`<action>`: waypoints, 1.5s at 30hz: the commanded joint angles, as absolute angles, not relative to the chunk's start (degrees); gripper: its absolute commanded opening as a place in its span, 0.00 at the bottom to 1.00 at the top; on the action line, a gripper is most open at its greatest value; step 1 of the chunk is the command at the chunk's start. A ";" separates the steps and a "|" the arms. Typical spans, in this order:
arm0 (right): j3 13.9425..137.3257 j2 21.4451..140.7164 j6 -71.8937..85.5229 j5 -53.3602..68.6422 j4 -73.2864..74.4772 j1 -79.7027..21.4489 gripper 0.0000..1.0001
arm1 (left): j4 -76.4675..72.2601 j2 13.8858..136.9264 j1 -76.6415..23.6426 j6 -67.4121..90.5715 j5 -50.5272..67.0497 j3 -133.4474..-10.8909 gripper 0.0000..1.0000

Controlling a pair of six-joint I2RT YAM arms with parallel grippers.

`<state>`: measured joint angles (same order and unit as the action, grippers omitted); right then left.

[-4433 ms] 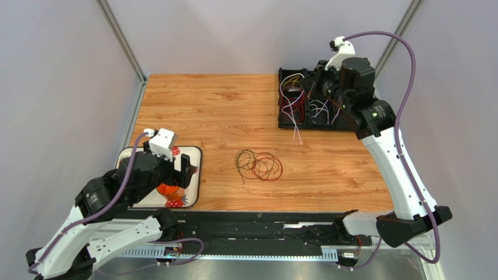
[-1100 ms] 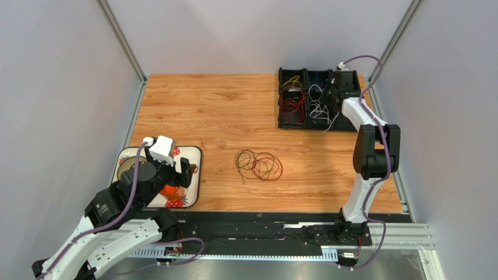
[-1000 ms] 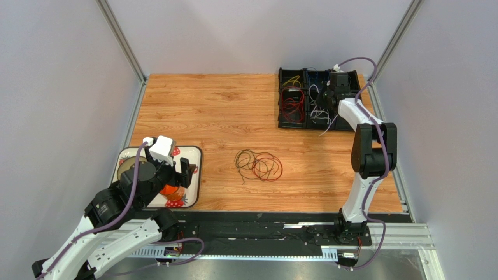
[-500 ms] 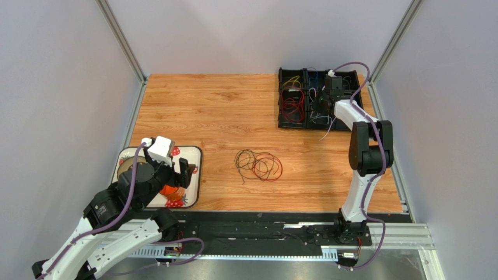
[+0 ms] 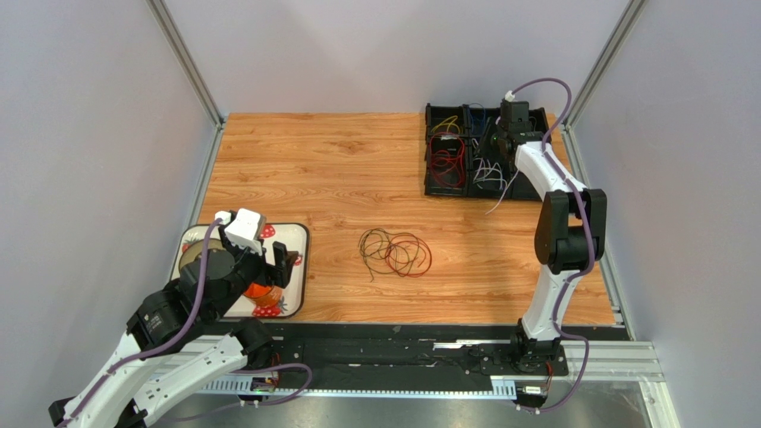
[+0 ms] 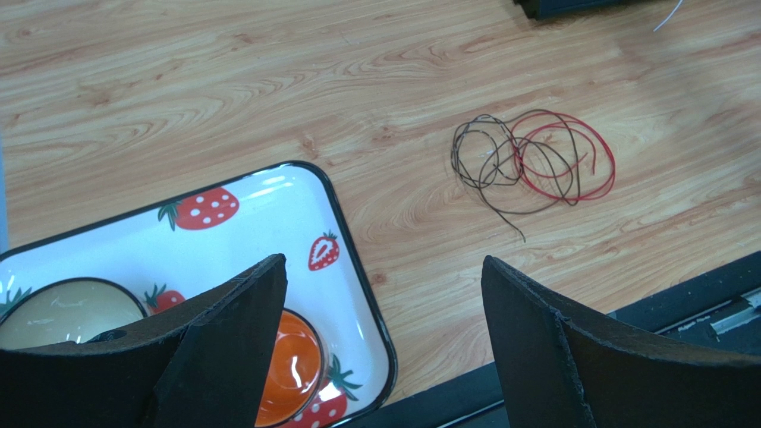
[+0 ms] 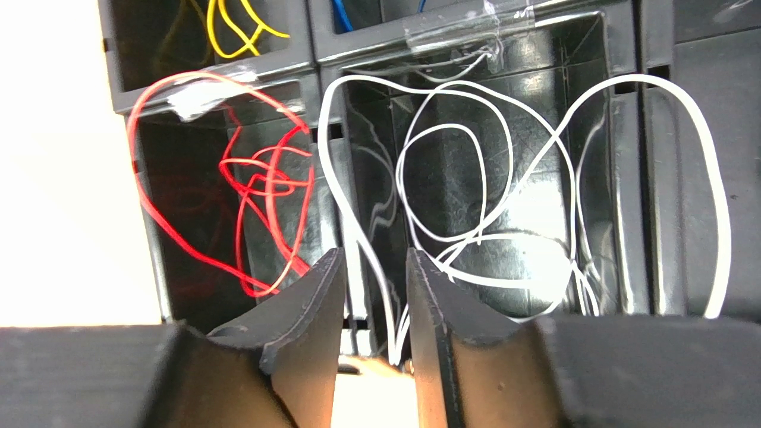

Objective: Untangle the cables

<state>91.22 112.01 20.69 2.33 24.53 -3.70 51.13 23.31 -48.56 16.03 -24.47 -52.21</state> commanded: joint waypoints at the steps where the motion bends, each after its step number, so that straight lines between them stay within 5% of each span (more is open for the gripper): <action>1: 95.71 105.04 19.42 0.79 28.21 -4.13 0.37 | 49.31 22.94 -48.16 14.41 -23.99 -52.03 0.88; 13: 76.33 83.18 20.64 0.79 31.38 -6.59 0.38 | 49.13 26.63 -48.08 13.89 -22.41 -52.21 0.88; 20: 60.67 73.05 24.69 -2.26 30.85 -19.04 0.38 | 49.83 34.52 -47.90 13.09 -19.69 -54.57 0.88; 30: 49.32 65.31 30.50 -5.01 31.46 -28.56 0.37 | 39.04 46.75 -47.90 21.44 -7.57 -53.18 0.83; 45: 45.53 66.79 30.24 -1.93 29.62 -29.97 0.42 | 28.22 69.95 -47.99 23.99 -9.49 -54.14 0.79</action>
<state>45.95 65.76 29.76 -2.92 32.56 -29.52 32.67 66.89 -48.18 22.48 -8.03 -53.19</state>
